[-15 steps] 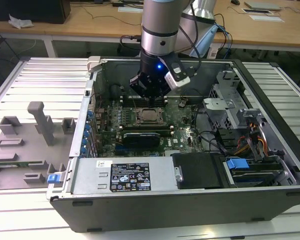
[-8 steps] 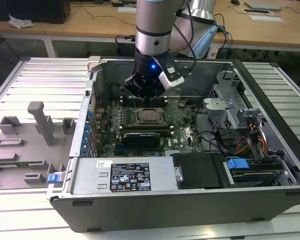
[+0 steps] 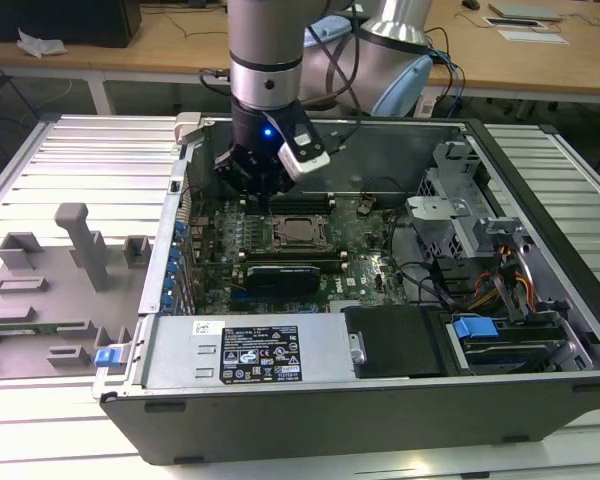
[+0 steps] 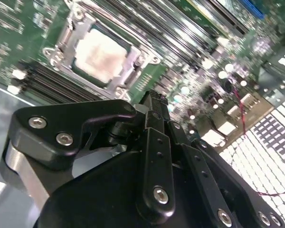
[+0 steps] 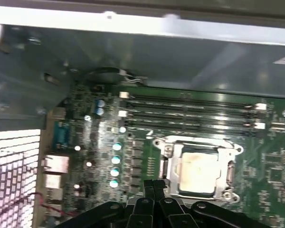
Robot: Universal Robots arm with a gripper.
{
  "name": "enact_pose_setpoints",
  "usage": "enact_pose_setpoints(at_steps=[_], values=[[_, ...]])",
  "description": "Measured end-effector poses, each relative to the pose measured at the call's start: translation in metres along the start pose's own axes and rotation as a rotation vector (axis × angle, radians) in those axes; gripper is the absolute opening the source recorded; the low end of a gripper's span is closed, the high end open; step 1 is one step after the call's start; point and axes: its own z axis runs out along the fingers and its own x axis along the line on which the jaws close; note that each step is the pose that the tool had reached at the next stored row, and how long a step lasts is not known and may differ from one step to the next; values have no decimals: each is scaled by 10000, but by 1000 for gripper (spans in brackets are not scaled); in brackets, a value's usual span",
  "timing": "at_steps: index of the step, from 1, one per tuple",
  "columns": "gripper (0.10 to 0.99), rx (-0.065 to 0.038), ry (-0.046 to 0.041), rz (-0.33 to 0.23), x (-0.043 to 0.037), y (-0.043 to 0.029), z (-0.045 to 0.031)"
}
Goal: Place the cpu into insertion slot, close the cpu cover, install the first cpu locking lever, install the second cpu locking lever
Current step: 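Install the first cpu locking lever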
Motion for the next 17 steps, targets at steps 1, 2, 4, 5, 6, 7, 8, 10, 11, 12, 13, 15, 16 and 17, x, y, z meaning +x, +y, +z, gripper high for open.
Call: enact_pose_setpoints(at_steps=[1,2,4,5,6,7,8,10,11,12,13,15,16,17], values=[[106,-2,-5,-1,30,2,0],[106,-8,-12,-2,50,4,1],[106,-211,-92,-7,113,9,2],[106,-420,-145,-12,132,10,2],[106,-702,-205,-18,146,11,2],[106,-1042,-266,-21,157,12,2],[106,-1275,-309,-25,167,13,2],[106,-1783,-401,-32,189,15,3],[106,-1900,-421,-34,195,15,3],[106,-2043,-446,-36,200,16,3],[106,-2307,-488,-40,209,17,3],[106,-2590,-528,-42,215,17,4],[106,-2704,-539,-42,215,17,3],[106,-2742,-543,-42,215,17,3]])
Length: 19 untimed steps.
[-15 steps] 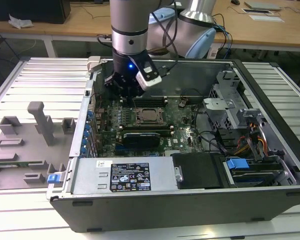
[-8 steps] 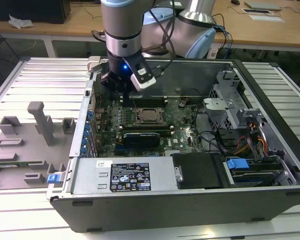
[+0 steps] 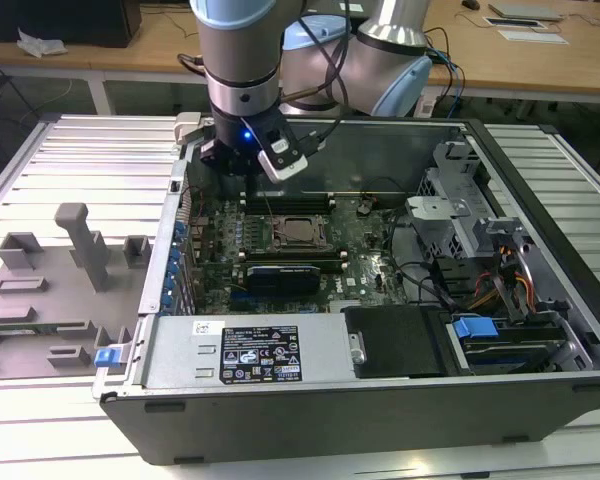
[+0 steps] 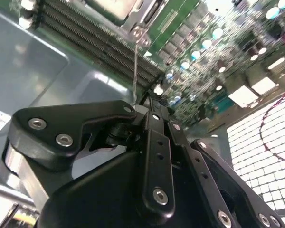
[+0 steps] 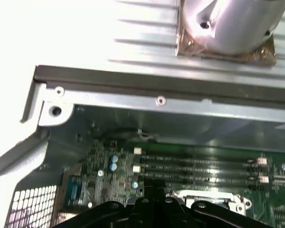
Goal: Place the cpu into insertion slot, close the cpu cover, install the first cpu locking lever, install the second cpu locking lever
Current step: 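Install the first cpu locking lever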
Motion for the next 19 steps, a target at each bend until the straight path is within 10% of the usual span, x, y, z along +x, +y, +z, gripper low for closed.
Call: enact_pose_setpoints(at_steps=[7,14,19], values=[[106,-3,0,-1,-157,-14,3],[106,-3,0,0,-515,-44,9],[106,-3,-1,1,-547,-46,10]])
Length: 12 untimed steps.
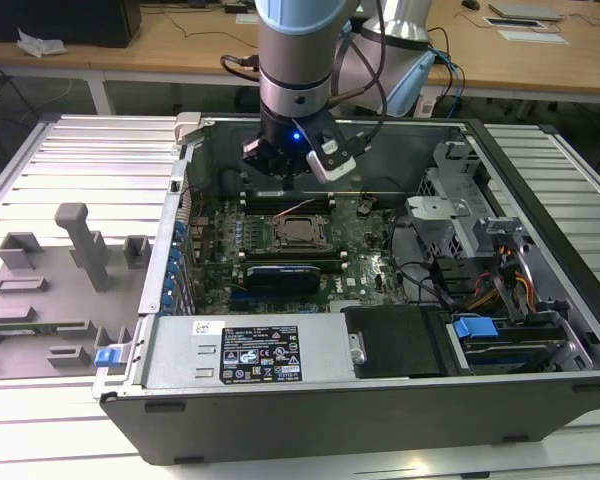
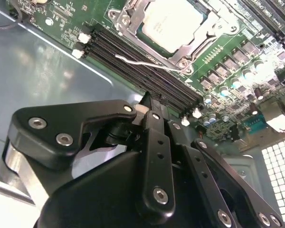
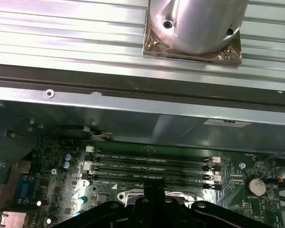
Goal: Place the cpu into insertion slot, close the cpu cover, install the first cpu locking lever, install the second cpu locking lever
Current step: 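Install the first cpu locking lever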
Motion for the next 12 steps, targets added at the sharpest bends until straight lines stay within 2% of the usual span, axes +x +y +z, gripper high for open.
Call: enact_pose_setpoints(at_steps=[2,3,5,7,10,11,12], values=[[106,69,-166,-58,15,1,2],[106,148,-312,-110,28,2,1],[106,238,-518,-178,46,1,9],[106,254,-663,-216,63,-4,25],[106,265,-834,-255,81,-8,44],[106,275,-948,-285,90,-9,50],[106,281,-1020,-304,94,-10,54]])
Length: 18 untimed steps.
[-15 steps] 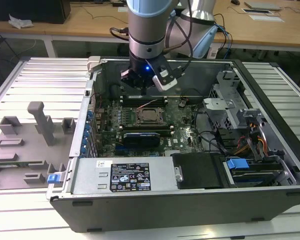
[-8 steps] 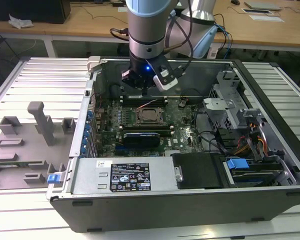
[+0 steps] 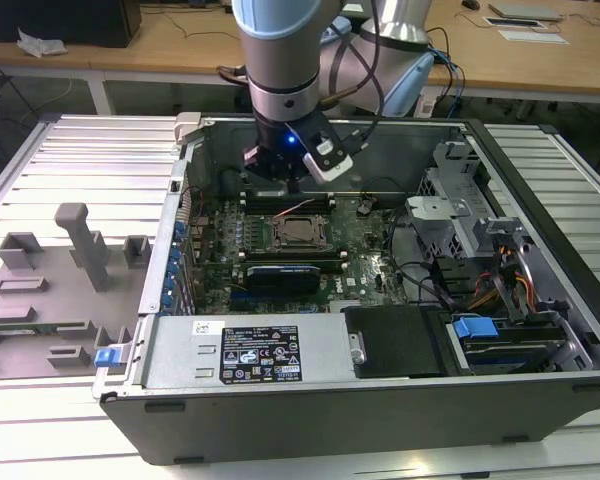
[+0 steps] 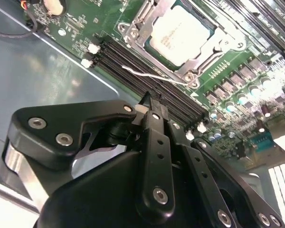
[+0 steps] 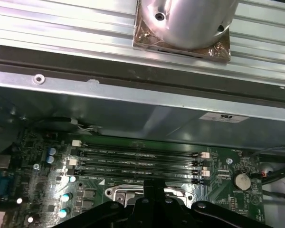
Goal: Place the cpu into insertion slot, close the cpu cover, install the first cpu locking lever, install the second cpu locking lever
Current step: 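Install the first cpu locking lever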
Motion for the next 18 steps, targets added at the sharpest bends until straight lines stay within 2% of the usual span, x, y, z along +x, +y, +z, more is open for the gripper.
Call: enact_pose_setpoints(at_steps=[1,3,4,5,11,18], values=[[106,7,-82,-23,5,-1,3],[106,30,-366,-102,20,-3,14],[106,36,-463,-129,26,-4,22],[106,40,-504,-141,30,-6,29],[106,65,-578,-36,48,-35,125],[106,116,-652,223,58,-50,201]])
